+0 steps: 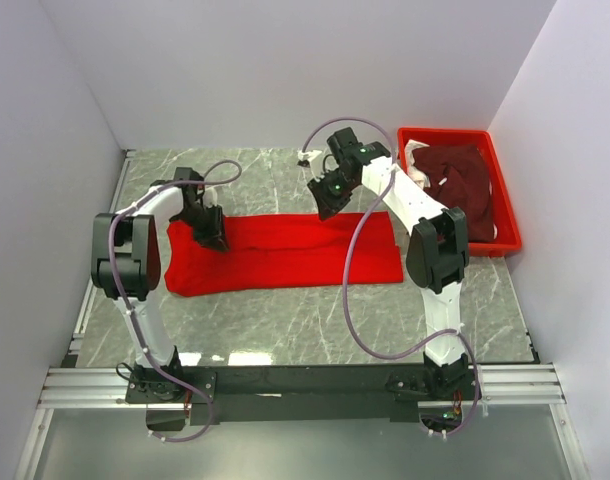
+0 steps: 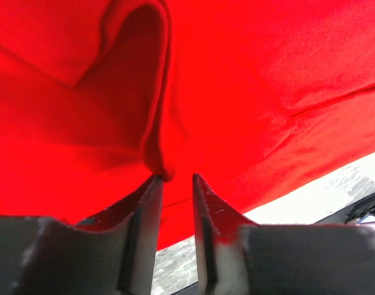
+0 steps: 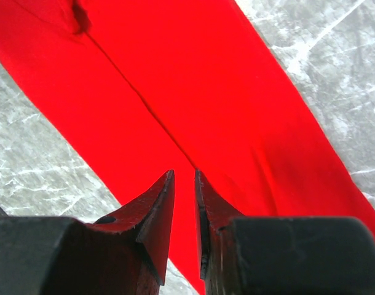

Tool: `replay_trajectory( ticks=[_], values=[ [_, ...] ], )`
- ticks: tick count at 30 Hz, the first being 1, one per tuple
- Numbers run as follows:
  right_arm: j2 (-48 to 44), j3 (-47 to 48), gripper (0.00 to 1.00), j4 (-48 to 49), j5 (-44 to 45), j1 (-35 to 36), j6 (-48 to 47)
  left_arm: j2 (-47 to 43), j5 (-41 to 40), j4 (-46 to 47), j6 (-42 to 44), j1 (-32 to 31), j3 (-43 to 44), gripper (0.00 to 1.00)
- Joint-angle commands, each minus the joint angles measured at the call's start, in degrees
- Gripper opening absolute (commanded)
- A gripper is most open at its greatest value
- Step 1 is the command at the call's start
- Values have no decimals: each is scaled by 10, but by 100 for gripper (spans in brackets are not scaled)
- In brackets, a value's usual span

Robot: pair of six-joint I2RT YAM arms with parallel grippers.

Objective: Fold and stack the t-shirts
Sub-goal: Fold the tshirt

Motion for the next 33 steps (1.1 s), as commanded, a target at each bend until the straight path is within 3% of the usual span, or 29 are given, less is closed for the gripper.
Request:
replay_trajectory(
  ticks=[1, 6, 16, 18, 21, 28, 33],
  values=[
    [-18, 8, 27, 3, 4, -11, -9, 9, 14, 8, -7, -9, 35, 24],
    [-17, 10, 26, -1, 3, -18, -15, 9, 38, 21, -9, -36, 64, 2],
    [-12, 10, 26, 5, 3, -25, -22, 73, 83, 69, -16, -69, 170, 1],
    [-10, 12, 26, 9, 2, -26, -21, 98, 94, 73, -14, -80, 188, 9],
    [0, 27, 27, 8, -1, -25, -15, 118, 122, 69, -3, -86, 219, 33],
    [38, 77, 31, 48, -55, -21, 41, 36, 141, 97, 0, -7, 164, 42],
    [79, 106, 36, 118, -101, 1, 114, 1, 46, 31, 112, 17, 129, 44]
  ],
)
